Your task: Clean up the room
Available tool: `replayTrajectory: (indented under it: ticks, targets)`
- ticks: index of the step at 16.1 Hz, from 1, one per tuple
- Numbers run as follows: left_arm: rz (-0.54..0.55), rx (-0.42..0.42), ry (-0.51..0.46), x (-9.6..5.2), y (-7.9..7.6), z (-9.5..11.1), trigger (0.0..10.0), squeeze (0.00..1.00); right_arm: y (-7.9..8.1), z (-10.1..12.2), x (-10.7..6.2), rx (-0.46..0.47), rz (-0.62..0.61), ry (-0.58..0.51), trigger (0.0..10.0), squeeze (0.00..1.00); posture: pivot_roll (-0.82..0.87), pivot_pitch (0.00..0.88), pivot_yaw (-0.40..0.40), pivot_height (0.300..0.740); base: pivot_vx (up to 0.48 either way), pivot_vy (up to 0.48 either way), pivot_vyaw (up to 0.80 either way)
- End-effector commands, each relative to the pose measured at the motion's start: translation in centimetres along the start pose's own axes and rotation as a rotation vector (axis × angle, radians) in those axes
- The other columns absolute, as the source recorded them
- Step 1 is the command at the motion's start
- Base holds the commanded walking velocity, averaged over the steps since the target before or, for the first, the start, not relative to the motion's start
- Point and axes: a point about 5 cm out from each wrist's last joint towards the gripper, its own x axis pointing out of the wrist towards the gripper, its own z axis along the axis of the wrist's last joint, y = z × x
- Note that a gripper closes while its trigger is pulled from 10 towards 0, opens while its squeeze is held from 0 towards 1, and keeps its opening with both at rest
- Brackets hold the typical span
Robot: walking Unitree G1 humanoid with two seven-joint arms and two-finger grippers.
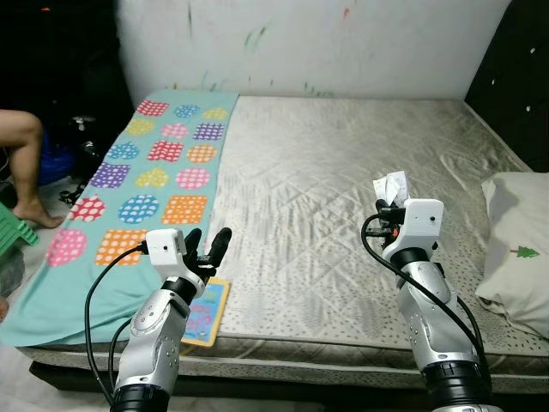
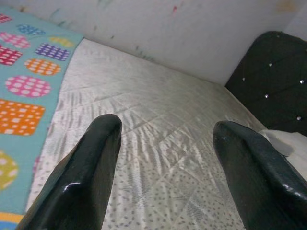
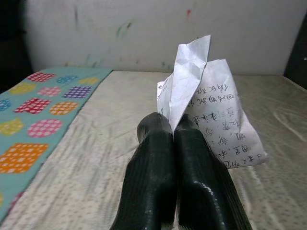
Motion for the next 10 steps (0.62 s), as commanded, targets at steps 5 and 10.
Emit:
replayTrajectory:
  ticks: [5, 10]
  targets:
    - [0.015, 0.008, -0.003, -0.22, 0.54, 0.13, 10.0, 0.00, 0.88, 0.19, 0.27, -0.010, 0.045, -0.005, 10.0, 0.00, -0.06, 0.000, -0.007, 0.740, 0.000, 0.463, 0.00]
    - [0.013, 0.001, -0.001, -0.22, 0.45, -0.02, 10.0, 0.00, 0.95, 0.02, 0.17, -0.015, 0.054, 0.001, 10.0, 0.00, -0.06, 0.000, -0.006, 0.740, 0.000, 0.480, 0.00]
